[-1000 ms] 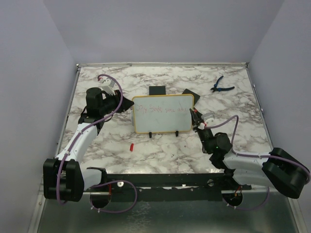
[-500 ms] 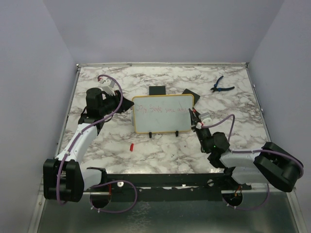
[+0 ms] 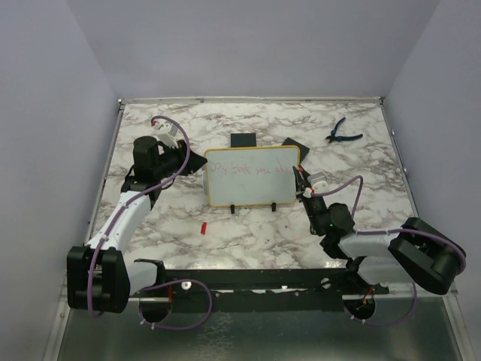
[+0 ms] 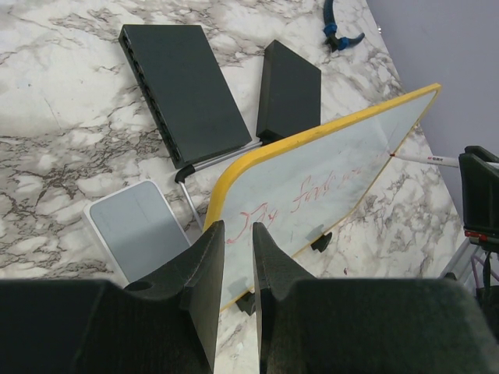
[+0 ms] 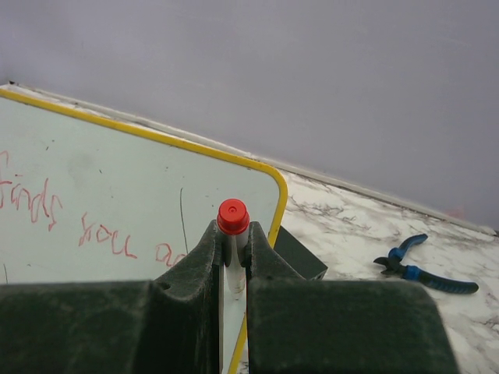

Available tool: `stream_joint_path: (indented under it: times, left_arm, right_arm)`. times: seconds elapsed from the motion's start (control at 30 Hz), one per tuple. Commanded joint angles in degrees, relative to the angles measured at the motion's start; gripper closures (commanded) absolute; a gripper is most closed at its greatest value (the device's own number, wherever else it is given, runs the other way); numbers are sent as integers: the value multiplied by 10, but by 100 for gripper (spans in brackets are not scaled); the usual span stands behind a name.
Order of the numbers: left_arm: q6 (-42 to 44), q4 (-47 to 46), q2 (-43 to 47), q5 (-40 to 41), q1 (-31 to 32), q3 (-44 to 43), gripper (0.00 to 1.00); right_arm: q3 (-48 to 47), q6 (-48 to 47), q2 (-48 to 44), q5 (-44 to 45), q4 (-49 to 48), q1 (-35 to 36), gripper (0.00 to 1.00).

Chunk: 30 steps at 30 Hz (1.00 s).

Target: Write a sentence on the whiteboard

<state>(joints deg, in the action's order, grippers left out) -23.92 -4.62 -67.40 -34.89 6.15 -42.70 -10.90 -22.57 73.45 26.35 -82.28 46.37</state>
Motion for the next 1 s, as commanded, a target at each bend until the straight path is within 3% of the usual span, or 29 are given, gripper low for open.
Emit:
stream_joint_path:
  times: [0.0, 0.97]
  left_arm:
    - [9, -7, 11, -2, 4, 5, 78]
    - [10, -7, 10, -1, 4, 4, 78]
  right_arm:
    - [-15, -1, 10, -1, -23, -5, 99]
    - [-13, 16, 17, -6, -14, -10, 99]
